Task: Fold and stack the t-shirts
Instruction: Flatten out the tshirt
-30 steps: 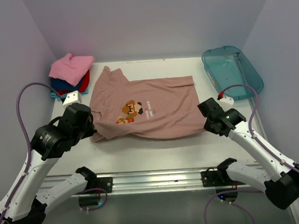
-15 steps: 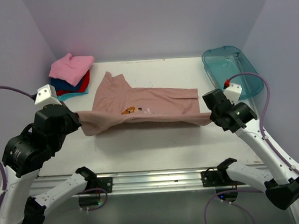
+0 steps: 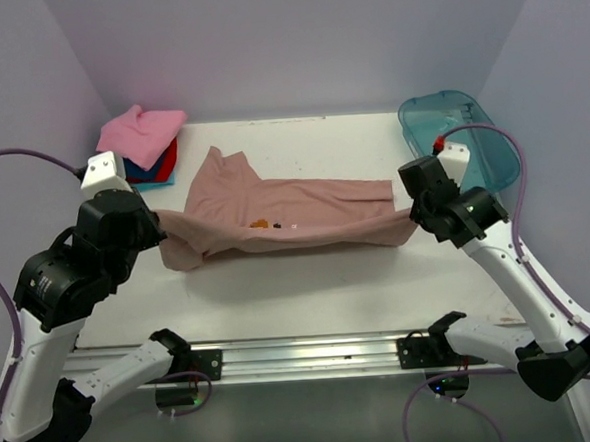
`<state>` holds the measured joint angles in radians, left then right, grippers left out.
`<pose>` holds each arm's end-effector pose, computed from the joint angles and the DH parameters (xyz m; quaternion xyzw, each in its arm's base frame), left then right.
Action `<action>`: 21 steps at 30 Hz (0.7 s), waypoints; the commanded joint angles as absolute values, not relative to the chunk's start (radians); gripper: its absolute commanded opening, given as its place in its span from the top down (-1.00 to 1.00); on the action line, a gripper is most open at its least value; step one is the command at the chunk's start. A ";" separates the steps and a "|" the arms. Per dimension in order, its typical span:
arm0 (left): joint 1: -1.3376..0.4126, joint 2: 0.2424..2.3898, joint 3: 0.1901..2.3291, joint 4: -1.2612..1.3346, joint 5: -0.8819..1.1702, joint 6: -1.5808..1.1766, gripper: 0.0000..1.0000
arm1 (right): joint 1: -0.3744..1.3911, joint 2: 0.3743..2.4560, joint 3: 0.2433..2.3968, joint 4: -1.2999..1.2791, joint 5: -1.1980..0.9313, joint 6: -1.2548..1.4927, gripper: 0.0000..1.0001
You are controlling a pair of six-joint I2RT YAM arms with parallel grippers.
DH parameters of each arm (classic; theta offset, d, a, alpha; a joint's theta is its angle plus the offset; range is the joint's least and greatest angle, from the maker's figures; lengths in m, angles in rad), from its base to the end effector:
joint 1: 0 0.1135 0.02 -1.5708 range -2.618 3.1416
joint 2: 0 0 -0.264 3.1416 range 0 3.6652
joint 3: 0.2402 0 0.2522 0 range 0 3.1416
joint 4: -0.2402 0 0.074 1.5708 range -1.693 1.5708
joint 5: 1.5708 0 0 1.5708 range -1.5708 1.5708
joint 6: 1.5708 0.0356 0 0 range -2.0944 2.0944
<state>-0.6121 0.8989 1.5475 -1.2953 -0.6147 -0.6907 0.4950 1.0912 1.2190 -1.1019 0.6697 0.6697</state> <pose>0.0911 -0.0389 0.4538 -0.1683 0.8472 -0.0423 0.5021 0.1784 0.0712 0.3541 0.1750 0.8909 -0.1097 0.4046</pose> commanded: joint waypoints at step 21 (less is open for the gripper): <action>-0.617 0.914 1.448 -1.236 -0.453 -0.650 1.00 | 0.486 1.138 1.330 -1.069 0.592 0.580 1.00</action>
